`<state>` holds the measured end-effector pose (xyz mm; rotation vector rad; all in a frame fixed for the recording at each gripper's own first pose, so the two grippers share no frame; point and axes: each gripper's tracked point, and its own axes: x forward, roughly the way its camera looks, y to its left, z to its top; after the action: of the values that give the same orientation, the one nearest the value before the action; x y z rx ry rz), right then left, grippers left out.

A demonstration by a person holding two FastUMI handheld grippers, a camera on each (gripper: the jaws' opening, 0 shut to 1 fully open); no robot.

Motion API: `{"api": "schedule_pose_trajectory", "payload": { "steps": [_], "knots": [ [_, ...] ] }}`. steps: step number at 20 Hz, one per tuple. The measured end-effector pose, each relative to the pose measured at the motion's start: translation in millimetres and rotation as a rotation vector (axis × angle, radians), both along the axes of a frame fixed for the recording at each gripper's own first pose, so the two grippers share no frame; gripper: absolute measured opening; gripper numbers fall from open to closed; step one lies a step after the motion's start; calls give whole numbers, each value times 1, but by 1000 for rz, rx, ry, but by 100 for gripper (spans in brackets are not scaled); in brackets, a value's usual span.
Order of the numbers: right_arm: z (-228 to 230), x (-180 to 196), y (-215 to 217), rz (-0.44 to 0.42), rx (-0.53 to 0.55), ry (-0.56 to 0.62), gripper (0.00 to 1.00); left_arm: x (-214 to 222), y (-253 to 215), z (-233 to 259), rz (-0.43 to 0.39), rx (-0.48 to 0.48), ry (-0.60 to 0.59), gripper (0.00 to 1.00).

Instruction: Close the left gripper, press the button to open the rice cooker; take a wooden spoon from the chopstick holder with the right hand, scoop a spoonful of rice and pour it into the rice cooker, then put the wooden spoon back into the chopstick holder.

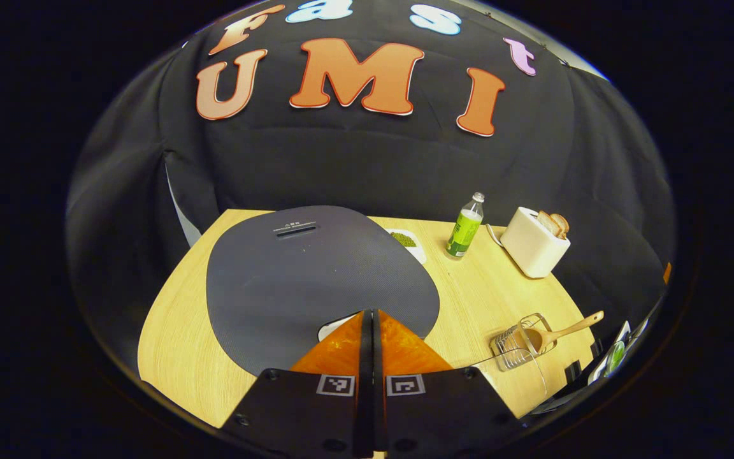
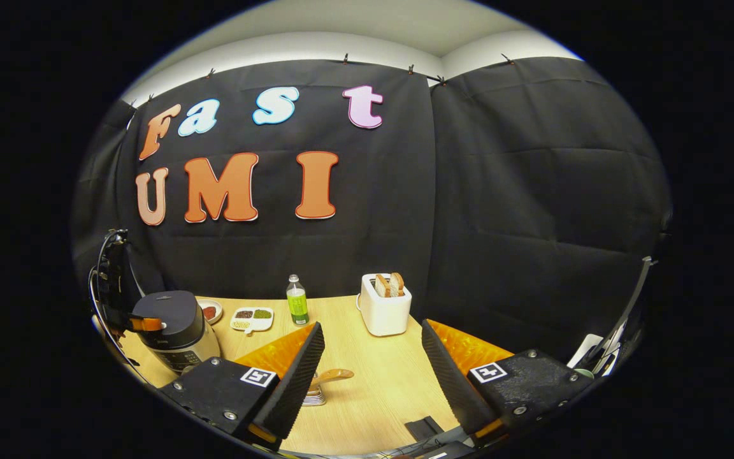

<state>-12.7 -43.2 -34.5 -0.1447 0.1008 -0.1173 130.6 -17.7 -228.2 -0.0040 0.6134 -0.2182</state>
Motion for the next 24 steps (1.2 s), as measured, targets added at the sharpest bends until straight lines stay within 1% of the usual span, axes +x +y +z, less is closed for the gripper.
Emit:
{"api": "schedule_pose_trajectory", "payload": {
  "steps": [3,4,5,6,9,12,14,15,16,20,21,22,23,24],
  "knots": [
    [6,-6,-1,3,0,-18,95,3,-1,9,-8,30,-44,5],
    [10,-7,-3,4,3,-30,95,1,2,15,9,49,-55,0],
    [14,-9,-4,4,7,-41,95,-2,3,29,20,50,-92,4],
    [17,-10,-5,5,12,-50,95,2,4,48,26,45,-152,4],
    [19,-10,-3,18,30,-67,95,2,13,128,58,27,-309,4],
    [13,-9,4,57,70,-66,95,-13,32,188,110,-26,-410,4],
    [7,-6,8,84,100,-69,95,-26,52,214,152,-16,-472,4],
    [3,-3,9,91,110,-71,95,-34,60,224,166,-10,-497,0],
    [0,0,8,98,118,-73,95,-42,67,233,176,-5,-513,4],
    [-32,20,13,137,185,-15,95,-75,94,258,215,27,-557,4],
    [-39,25,14,146,206,-4,95,-84,101,266,225,39,-561,1],
    [-48,32,14,151,223,11,95,-91,109,270,243,54,-572,2],
    [-59,38,13,150,236,32,95,-98,116,274,257,70,-580,7],
    [-71,44,14,151,248,54,95,-109,125,278,282,87,-587,5]
  ]
}}
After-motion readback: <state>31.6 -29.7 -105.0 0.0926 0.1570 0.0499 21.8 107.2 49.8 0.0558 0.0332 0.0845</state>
